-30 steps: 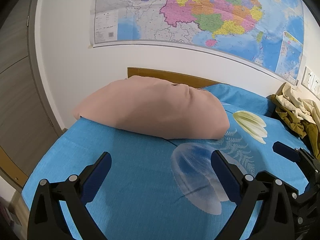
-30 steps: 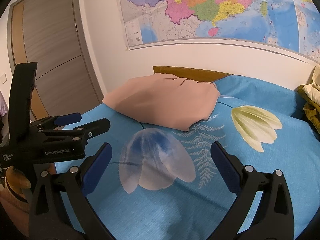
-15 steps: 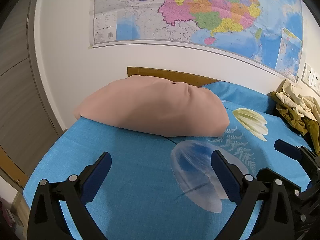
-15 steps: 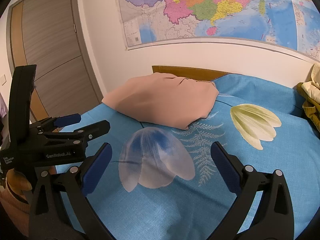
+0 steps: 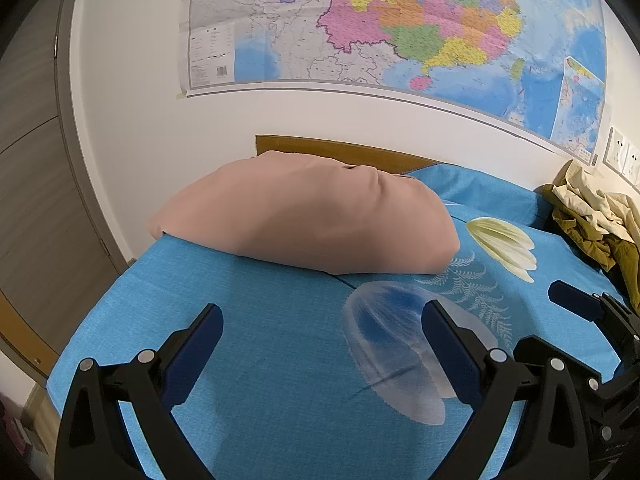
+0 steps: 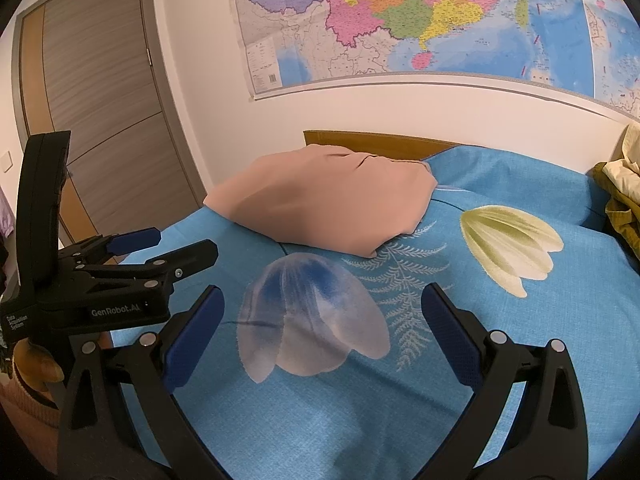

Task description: Fold large clothes

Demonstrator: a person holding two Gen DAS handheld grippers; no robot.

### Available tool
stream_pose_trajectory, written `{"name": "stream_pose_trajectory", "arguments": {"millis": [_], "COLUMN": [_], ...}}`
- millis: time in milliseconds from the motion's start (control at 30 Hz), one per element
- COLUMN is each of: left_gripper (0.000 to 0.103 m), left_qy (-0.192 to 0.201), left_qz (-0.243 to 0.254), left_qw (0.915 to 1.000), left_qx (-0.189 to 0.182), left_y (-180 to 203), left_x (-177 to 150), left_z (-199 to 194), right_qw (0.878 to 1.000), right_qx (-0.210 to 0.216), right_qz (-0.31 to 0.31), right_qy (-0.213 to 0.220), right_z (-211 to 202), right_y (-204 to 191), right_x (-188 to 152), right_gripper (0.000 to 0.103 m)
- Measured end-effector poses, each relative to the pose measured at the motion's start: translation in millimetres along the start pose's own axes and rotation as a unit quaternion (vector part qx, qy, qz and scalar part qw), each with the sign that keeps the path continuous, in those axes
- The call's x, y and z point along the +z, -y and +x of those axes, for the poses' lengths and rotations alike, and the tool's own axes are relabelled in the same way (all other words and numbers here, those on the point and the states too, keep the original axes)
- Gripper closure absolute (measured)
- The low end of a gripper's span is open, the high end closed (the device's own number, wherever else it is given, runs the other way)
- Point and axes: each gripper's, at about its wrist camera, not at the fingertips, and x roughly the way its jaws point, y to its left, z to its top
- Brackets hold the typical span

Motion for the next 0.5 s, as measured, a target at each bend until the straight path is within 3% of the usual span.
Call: {"name": "stream_pose_trajectory", "arguments": {"millis": [500], "left_gripper": [0.007], "left_qy": [-0.001], "left_qz": [0.001], "left_qw": [1.0], "left_qx": [0.0], "left_y": [0.4], "left_x": [-0.2], "left_z": [-0.9], "right_qw": [1.0], "right_qx": [0.0], "right_qz": [0.002], "right_qy": [-0.001], "right_z": [0.6], "right_y": [0.2], "right_x": [-1.0], "right_gripper": [0.006]}}
